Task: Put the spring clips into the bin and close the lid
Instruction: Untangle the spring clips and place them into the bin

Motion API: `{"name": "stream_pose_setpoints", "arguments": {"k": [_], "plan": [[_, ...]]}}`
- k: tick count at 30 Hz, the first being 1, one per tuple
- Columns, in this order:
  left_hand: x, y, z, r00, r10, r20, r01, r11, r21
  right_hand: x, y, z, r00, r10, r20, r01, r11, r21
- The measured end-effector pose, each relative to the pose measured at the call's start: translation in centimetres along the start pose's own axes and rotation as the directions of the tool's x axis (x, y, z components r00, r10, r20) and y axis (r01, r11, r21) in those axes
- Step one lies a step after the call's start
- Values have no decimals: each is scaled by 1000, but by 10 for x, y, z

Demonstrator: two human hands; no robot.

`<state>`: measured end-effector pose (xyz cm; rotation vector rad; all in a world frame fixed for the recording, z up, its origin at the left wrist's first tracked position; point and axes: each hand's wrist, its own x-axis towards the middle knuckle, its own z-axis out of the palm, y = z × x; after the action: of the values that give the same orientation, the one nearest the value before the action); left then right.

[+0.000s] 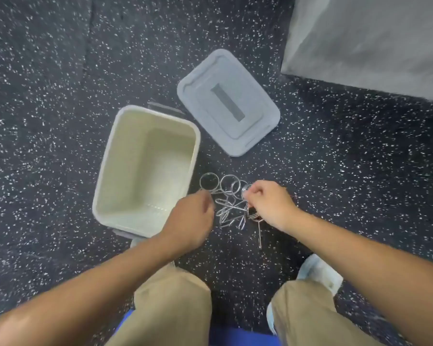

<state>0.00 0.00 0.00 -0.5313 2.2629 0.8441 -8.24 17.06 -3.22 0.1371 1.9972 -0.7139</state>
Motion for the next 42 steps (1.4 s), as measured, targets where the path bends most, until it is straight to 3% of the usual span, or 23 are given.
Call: {"name": "stream_pose_setpoints", "arguments": {"k": [6,11,14,17,22,26,29,32,37,42], "plan": [[61,-16,45,995,59,74,-80,947,311,52,11,35,967,-251,-46,218,907,-361],[92,-20,61,986,8,164,-86,875,476,82,21,60,861,-507,-45,377,696,-611],[101,-22,67,978,14,210,-128,834,537,90,26,69,812,-583,18,426,572,-701],[109,-26,66,978,54,202,-162,807,569,99,29,73,772,-635,21,445,517,-732],[110,-27,68,959,64,276,-247,667,703,105,41,75,718,-694,-47,468,532,-705],[114,-25,63,949,77,307,-285,632,721,101,50,60,721,-693,-33,497,549,-672],[114,-19,55,943,117,311,-314,618,720,101,56,41,733,-681,6,515,548,-659],[110,-9,48,939,137,315,-330,615,716,99,62,20,764,-645,10,525,613,-591],[92,6,35,907,295,301,-421,599,681,94,78,3,797,-604,-4,527,698,-484],[79,7,13,908,385,165,-397,664,634,85,74,1,775,-612,-155,553,776,-303]]}}
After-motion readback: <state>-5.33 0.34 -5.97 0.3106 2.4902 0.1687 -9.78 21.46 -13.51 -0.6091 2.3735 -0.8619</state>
